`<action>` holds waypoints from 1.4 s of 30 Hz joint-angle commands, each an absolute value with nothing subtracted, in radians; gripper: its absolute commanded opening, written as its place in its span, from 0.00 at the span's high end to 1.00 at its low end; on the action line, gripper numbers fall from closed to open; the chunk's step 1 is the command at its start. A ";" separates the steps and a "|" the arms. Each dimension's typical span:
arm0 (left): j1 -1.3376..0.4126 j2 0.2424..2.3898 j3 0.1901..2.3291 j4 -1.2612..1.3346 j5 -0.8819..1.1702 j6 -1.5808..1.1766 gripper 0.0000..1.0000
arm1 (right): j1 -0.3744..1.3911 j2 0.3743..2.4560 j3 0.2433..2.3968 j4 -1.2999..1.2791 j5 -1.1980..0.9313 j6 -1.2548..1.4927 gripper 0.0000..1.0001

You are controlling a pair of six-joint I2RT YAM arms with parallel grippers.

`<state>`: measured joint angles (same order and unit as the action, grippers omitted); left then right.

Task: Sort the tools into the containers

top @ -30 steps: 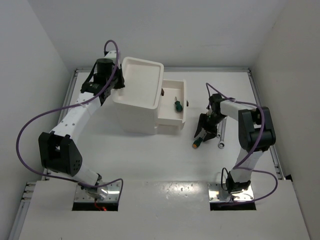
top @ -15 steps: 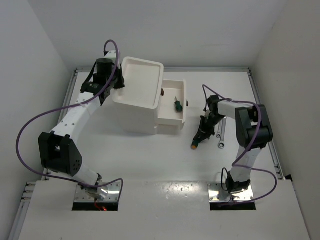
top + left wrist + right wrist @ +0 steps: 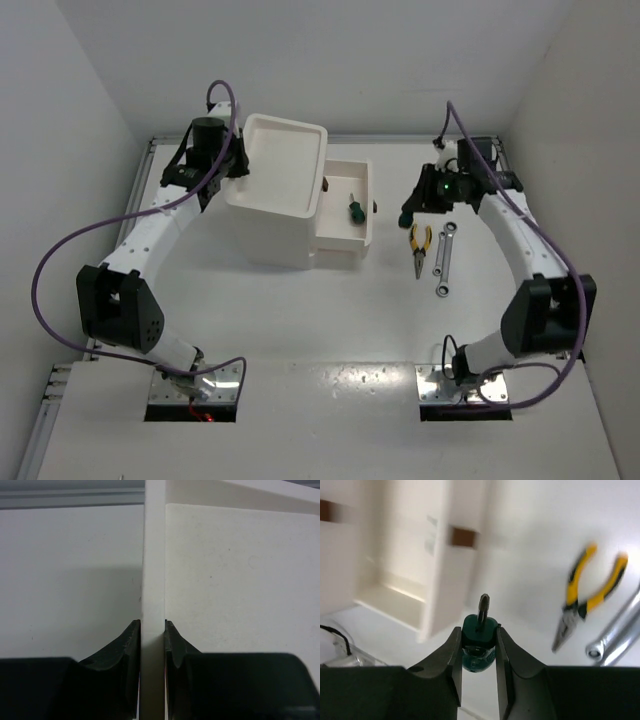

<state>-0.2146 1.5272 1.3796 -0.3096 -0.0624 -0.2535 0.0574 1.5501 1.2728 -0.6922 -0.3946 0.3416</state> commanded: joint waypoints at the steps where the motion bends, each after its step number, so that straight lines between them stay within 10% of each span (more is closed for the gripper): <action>1: -0.195 1.597 1.290 -0.440 -0.044 -0.348 1.00 | 0.099 1.462 1.308 -0.441 -0.536 0.331 1.00; 11: -0.195 1.624 1.318 -0.440 -0.014 -0.348 1.00 | 0.228 1.840 1.571 -0.330 -0.589 0.411 1.00; 19: -0.195 1.634 1.318 -0.431 -0.014 -0.348 1.00 | 0.258 1.933 1.641 -0.267 -0.653 0.416 0.43; 24: -0.195 1.652 1.328 -0.431 -0.014 -0.348 1.00 | 0.238 1.838 1.603 -0.189 -0.726 0.437 0.32; 30: -0.195 1.661 1.338 -0.431 -0.003 -0.348 1.00 | 0.132 1.691 1.531 -0.357 -0.574 0.361 0.97; 42: -0.195 1.671 1.347 -0.422 -0.003 -0.357 1.00 | 0.089 1.819 1.344 -0.500 -0.498 0.494 1.00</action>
<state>-0.2123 1.5646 1.4036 -0.3252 -0.0475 -0.2573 0.0704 1.7847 1.3590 -0.4793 -0.5056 0.4366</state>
